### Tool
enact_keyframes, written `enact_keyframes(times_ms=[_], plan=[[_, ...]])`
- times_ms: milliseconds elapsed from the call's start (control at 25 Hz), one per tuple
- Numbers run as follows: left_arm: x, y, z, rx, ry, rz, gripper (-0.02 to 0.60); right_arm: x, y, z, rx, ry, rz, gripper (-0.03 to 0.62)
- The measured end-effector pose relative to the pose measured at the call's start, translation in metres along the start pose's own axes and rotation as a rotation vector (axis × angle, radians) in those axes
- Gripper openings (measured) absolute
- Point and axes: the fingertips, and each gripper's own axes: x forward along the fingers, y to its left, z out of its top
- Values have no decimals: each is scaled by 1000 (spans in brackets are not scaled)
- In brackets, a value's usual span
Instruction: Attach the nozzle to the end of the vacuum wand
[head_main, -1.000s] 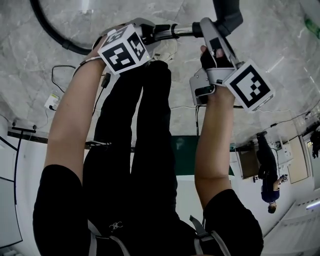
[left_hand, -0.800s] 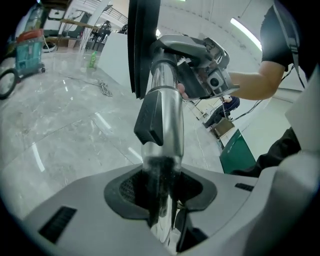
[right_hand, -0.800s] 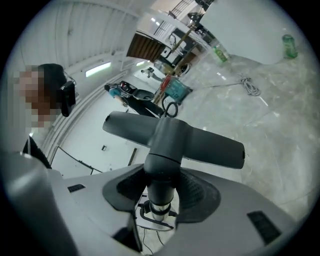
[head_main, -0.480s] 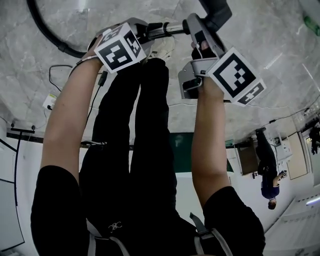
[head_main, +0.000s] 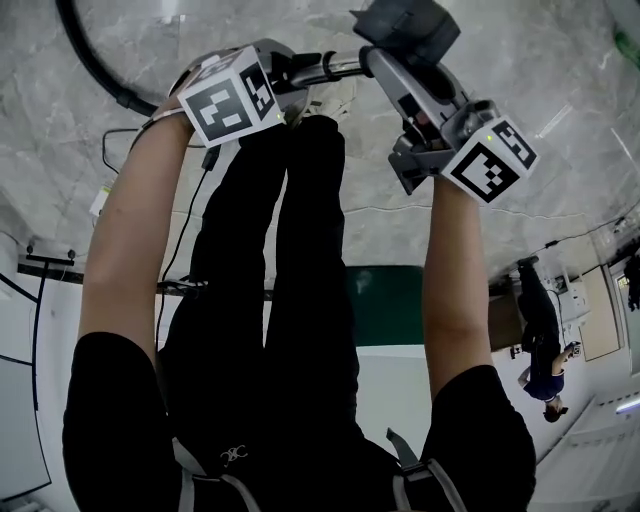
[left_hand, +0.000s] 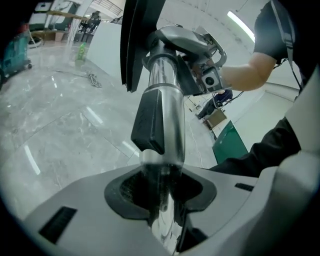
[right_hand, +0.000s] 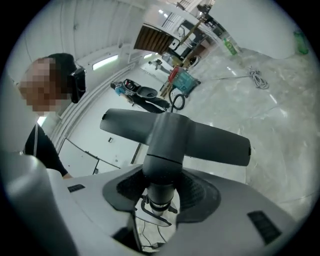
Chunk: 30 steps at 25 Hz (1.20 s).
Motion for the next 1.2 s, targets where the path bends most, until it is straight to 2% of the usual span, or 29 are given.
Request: enact_keyframes(times_ms=[160, 320, 400, 560, 720, 880, 960, 1200], plan=[[10, 19, -1, -78, -52, 81, 147, 5, -22, 0, 59, -25, -105, 186], [28, 35, -38, -191, -33, 155, 168, 25, -63, -32, 276, -39, -235, 186], [34, 37, -52, -243, -6, 228, 179, 26, -80, -48, 359, -37, -274, 186], [32, 45, -69, -288, 10, 406, 186, 36, -98, -64, 450, -15, -287, 186], [20, 73, -104, -335, 9, 550, 198, 80, -110, -77, 491, 0, -275, 186], [10, 89, -121, -341, 33, 617, 202, 106, -119, -81, 510, 15, -276, 186], [2, 91, -123, -344, 18, 648, 202, 111, -128, -79, 515, 23, -293, 186], [-21, 93, -137, -500, -72, 683, 201, 117, -169, -82, 554, 49, -333, 187]])
